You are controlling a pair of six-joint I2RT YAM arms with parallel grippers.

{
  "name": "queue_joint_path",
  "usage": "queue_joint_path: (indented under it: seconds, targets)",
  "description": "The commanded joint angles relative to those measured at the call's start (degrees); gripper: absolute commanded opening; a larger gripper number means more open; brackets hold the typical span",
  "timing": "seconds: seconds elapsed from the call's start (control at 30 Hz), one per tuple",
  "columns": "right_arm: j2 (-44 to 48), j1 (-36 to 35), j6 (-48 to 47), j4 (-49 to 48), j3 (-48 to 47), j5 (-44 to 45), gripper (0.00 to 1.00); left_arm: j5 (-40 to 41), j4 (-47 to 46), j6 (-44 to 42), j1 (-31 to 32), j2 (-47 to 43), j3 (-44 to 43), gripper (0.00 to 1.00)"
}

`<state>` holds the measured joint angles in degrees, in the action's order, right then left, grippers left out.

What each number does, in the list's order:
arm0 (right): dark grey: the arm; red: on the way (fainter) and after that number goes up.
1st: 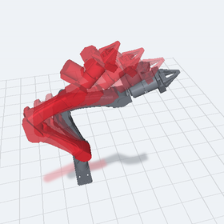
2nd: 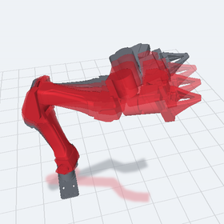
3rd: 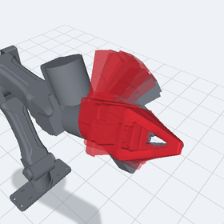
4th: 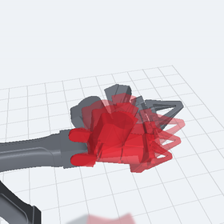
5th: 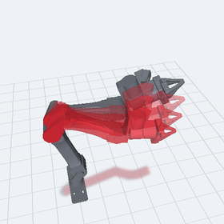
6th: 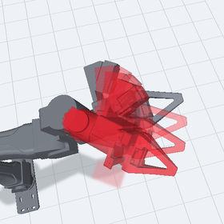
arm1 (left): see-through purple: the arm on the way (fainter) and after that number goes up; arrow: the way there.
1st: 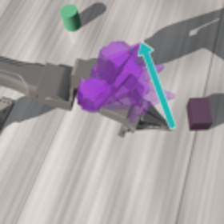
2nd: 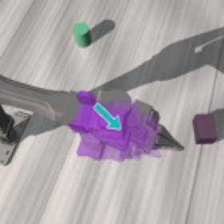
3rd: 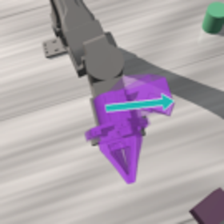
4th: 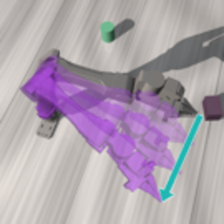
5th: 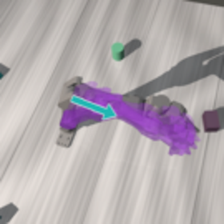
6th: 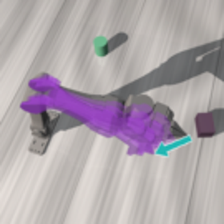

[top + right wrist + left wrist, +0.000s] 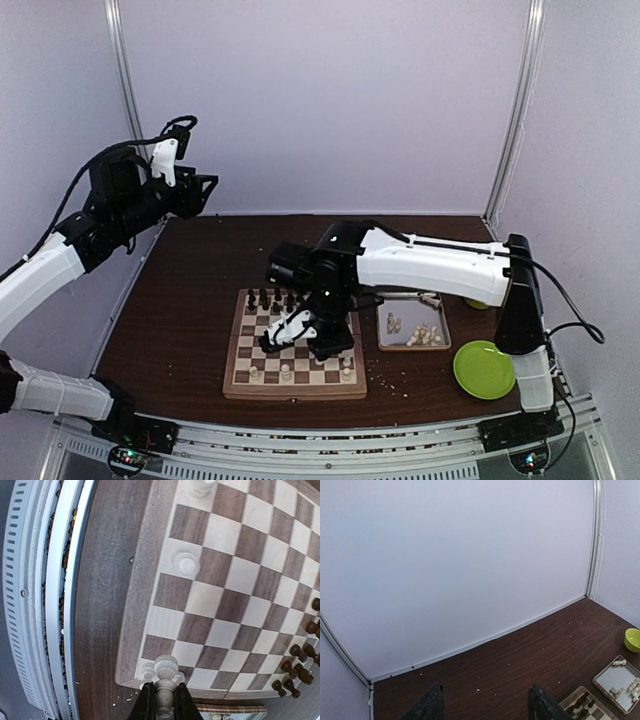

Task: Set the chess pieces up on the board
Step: Place the bishop on f1.

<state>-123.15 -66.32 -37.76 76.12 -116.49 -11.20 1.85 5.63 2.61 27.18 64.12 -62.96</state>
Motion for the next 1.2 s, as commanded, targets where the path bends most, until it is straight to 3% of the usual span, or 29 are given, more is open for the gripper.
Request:
queue_joint_path:
  seconds: [0.0,1.17]
  targets:
    - [-3.13,-1.71,-0.52,2.81,-1.59,2.83,0.02,0.80,-3.33,-0.51,0.09,-1.67,0.82,0.58]
    - [-10.68,-2.97,1.47,1.82,-6.50,2.83,0.07,0.24,-2.88,-1.47,0.08,-1.13,0.75,0.58]
